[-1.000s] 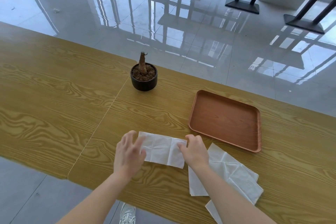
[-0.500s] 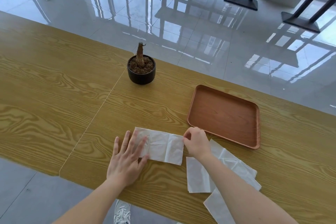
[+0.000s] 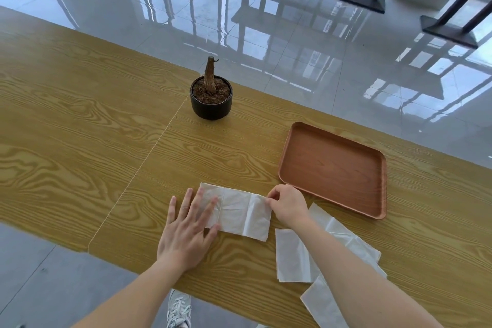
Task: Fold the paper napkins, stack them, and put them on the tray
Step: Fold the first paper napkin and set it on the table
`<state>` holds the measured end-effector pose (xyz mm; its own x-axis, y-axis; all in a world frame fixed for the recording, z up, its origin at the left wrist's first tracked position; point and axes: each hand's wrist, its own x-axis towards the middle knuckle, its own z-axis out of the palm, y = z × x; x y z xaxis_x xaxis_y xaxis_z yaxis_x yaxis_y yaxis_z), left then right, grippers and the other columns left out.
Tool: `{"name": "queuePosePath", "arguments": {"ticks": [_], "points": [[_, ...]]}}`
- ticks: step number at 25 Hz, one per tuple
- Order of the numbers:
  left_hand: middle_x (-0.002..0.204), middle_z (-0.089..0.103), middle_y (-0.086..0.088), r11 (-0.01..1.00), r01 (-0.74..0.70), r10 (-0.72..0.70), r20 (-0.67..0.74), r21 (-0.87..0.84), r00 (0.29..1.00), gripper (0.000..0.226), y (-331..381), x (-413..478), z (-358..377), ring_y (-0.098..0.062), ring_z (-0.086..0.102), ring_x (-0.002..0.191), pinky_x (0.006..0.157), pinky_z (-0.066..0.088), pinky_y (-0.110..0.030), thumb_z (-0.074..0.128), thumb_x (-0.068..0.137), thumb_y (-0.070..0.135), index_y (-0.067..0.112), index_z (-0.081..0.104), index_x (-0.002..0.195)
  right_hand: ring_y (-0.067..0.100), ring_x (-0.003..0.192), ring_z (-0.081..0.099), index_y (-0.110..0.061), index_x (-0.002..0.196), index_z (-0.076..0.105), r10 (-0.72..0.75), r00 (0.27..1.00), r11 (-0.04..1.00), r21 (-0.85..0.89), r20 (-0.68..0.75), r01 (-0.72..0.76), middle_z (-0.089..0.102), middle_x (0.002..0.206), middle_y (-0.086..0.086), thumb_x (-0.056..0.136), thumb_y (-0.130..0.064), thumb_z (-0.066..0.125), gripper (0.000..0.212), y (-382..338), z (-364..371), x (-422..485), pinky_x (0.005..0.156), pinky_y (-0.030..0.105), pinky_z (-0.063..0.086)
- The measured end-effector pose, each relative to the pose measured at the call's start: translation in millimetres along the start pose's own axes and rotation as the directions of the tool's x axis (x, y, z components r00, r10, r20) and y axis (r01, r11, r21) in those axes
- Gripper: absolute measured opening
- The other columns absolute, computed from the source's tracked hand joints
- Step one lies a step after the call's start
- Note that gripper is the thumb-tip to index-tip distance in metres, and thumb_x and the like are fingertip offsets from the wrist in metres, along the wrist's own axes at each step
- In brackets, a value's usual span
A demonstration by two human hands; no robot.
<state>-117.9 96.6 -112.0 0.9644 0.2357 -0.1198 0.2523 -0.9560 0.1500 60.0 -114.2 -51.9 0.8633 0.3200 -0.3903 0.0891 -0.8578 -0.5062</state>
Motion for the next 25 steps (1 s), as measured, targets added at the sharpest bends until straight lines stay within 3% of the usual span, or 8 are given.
{"name": "queuePosePath", "arguments": {"ticks": [2, 5, 7, 13, 18, 20, 22, 25], "points": [[0.169, -0.001, 0.0, 1.0, -0.007, 0.007, -0.001, -0.005, 1.0, 0.067, 0, 0, 0, -0.023, -0.005, 0.155, 0.123, 0.005, -0.057, 0.016, 0.097, 0.07, 0.04, 0.01, 0.158, 0.015, 0.082, 0.062, -0.02, 0.081, 0.067, 0.015, 1.0, 0.998, 0.059, -0.016, -0.014, 0.067, 0.088, -0.003, 0.09, -0.017, 0.066, 0.009, -2, -2, -1, 0.068, 0.03, 0.049], [0.169, 0.003, -0.001, 1.0, -0.016, 0.016, -0.01, -0.012, 1.0, 0.066, -1, -1, 0, -0.024, -0.003, 0.155, 0.122, 0.008, -0.058, 0.016, 0.098, 0.068, 0.039, 0.014, 0.157, 0.019, 0.071, 0.067, -0.017, 0.084, 0.066, 0.096, 0.995, 0.949, 0.302, 0.005, -0.093, 0.068, 0.082, 0.001, 0.087, -0.014, 0.065, 0.004, -7, -10, -4, 0.063, 0.037, 0.059], [0.169, 0.005, -0.001, 1.0, -0.018, 0.018, -0.02, -0.025, 1.0, 0.064, -1, -1, -1, -0.024, -0.001, 0.155, 0.122, 0.007, -0.057, 0.017, 0.098, 0.067, 0.04, 0.016, 0.157, 0.018, 0.061, 0.069, -0.016, 0.088, 0.065, 0.129, 0.991, 0.905, 0.404, 0.033, -0.132, 0.07, 0.083, 0.007, 0.088, -0.012, 0.066, 0.004, -12, -13, -8, 0.052, 0.032, 0.059], [0.168, 0.015, -0.003, 0.997, -0.034, 0.031, -0.05, -0.069, 0.998, 0.059, -2, -1, -1, -0.026, 0.005, 0.155, 0.122, 0.006, -0.057, 0.02, 0.101, 0.061, 0.038, 0.025, 0.155, 0.014, 0.05, 0.069, -0.024, 0.093, 0.062, 0.022, 0.999, 0.942, 0.337, -0.025, -0.012, 0.072, 0.074, 0.005, 0.089, -0.013, 0.065, 0.012, -36, -7, -16, 0.049, 0.031, 0.058], [0.167, 0.017, -0.004, 0.997, -0.027, 0.023, -0.054, -0.076, 0.998, 0.056, -3, -2, -1, -0.026, 0.006, 0.155, 0.122, 0.008, -0.057, 0.024, 0.101, 0.056, 0.037, 0.03, 0.154, 0.019, 0.061, 0.072, -0.021, 0.103, 0.065, -0.064, 0.991, 0.84, 0.542, 0.119, -0.011, 0.078, 0.078, 0.002, 0.095, -0.026, 0.068, 0.01, -57, 9, -19, 0.056, 0.034, 0.06], [0.167, 0.017, -0.005, 0.996, -0.021, 0.015, -0.061, -0.091, 0.998, 0.055, -2, -2, -2, -0.025, 0.006, 0.155, 0.122, 0.01, -0.057, 0.026, 0.101, 0.053, 0.034, 0.032, 0.153, 0.013, 0.07, 0.072, -0.021, 0.101, 0.071, -0.162, 0.987, 0.915, 0.376, 0.013, 0.145, 0.078, 0.082, -0.003, 0.095, -0.023, 0.068, 0.007, -53, 14, -19, 0.064, 0.033, 0.06], [0.166, 0.02, -0.007, 0.994, -0.02, 0.012, -0.074, -0.108, 0.997, 0.056, -2, -2, -2, -0.025, 0.009, 0.155, 0.122, 0.012, -0.057, 0.028, 0.101, 0.05, 0.028, 0.036, 0.152, 0.011, 0.089, 0.068, -0.019, 0.102, 0.076, -0.357, 0.931, 0.932, 0.028, -0.076, 0.36, 0.076, 0.098, -0.007, 0.095, -0.016, 0.068, 0.011, -43, 18, -19, 0.078, 0.03, 0.056], [0.164, 0.026, -0.011, 0.993, -0.024, 0.013, -0.1, -0.113, 0.995, 0.057, -2, -2, -2, -0.026, 0.015, 0.154, 0.122, 0.015, -0.057, 0.031, 0.1, 0.048, 0.02, 0.04, 0.15, 0.021, 0.125, 0.056, -0.016, 0.118, 0.074, -0.53, 0.842, 0.81, -0.231, 0.102, 0.538, 0.065, 0.134, 0.001, 0.097, -0.01, 0.064, 0.024, -29, 20, -17, 0.103, 0.037, 0.047]]}}
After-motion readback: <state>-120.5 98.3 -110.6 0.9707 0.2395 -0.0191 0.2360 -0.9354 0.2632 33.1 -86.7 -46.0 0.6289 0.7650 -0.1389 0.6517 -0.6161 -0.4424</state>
